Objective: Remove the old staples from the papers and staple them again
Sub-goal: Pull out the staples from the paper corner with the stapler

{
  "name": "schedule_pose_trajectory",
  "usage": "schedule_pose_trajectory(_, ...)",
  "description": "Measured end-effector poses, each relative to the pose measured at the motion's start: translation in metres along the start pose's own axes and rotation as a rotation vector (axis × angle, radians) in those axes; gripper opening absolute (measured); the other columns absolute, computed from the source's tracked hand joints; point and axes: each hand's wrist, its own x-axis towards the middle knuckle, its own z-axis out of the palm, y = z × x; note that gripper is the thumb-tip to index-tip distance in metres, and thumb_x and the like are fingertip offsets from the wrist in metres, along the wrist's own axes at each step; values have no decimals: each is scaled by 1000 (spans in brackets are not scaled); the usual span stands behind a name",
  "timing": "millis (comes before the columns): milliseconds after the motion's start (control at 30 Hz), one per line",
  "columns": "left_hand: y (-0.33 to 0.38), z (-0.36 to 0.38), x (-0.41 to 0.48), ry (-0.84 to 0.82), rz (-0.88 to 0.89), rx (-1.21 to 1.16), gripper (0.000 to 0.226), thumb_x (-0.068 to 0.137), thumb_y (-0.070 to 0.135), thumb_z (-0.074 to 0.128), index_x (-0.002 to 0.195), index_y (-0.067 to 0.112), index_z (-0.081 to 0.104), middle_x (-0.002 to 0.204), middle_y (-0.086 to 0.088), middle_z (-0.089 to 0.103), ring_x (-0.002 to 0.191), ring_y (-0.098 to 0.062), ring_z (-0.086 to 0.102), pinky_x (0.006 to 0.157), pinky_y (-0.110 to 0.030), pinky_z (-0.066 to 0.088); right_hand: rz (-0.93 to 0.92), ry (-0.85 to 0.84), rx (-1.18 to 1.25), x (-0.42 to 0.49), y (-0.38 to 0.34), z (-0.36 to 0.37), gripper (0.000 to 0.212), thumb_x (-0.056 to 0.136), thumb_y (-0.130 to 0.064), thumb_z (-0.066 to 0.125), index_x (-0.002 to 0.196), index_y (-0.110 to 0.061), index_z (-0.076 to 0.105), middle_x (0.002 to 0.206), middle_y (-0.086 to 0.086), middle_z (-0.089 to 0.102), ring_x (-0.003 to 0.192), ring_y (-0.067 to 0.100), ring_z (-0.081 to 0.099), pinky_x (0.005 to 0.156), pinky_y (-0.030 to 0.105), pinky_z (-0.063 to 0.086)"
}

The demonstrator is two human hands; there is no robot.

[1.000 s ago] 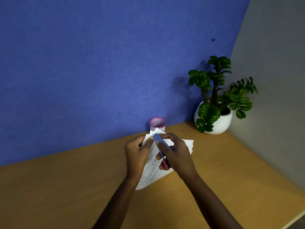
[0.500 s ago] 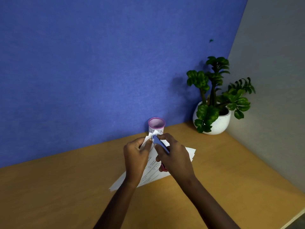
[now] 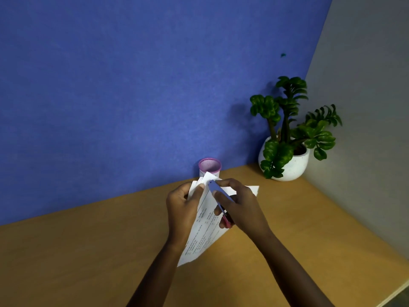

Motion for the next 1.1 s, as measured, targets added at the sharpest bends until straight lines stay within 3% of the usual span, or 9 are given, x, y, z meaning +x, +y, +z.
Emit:
schedule_pose_trajectory(233,2,0,-1,-29,8,42,23,89,18,57,68,15,67,65,-15,67,57,-20,60,51,-24,44,72,-74,113,-2,-3,0,28,89,-27,54,115,-16,49,80,4,66,35,3,58,43,14,51)
schedule_pose_trajectory(533,-4,-2,-2,-19,53,83,22,88,15,59,68,13,68,61,-12,66,53,-17,58,50,-28,44,173,-95,295,-4,-5,1,25,89,-22,56,112,-13,52,69,5,65,33,7,56,38,13,45)
schedule_pose_trajectory(733,-10,-3,-2,16,109,163,19,85,18,63,67,13,68,58,-3,66,56,-22,61,53,-37,48,135,-47,210,-6,-4,5,28,89,-25,56,115,-15,51,87,14,69,36,8,58,44,18,50)
schedule_pose_trajectory(833,-8,-2,-3,21,105,154,20,85,19,64,65,18,67,56,2,65,55,-14,60,53,-33,47,138,-56,231,-5,-6,4,27,90,-24,55,114,-14,51,85,11,67,35,5,58,41,16,48)
schedule_pose_trajectory(1000,-7,-2,-3,-14,100,141,22,86,20,63,65,12,66,57,-8,62,55,-25,56,53,-46,49,148,-55,214,-5,-5,3,27,89,-25,56,113,-14,51,85,11,68,35,5,58,41,16,48)
schedule_pose_trajectory(1100,-5,-3,0,1,134,196,25,85,19,64,62,10,64,55,-8,61,53,-28,55,52,-42,47,109,-25,154,-5,-4,3,30,89,-26,56,116,-15,51,78,8,68,35,8,58,41,16,49)
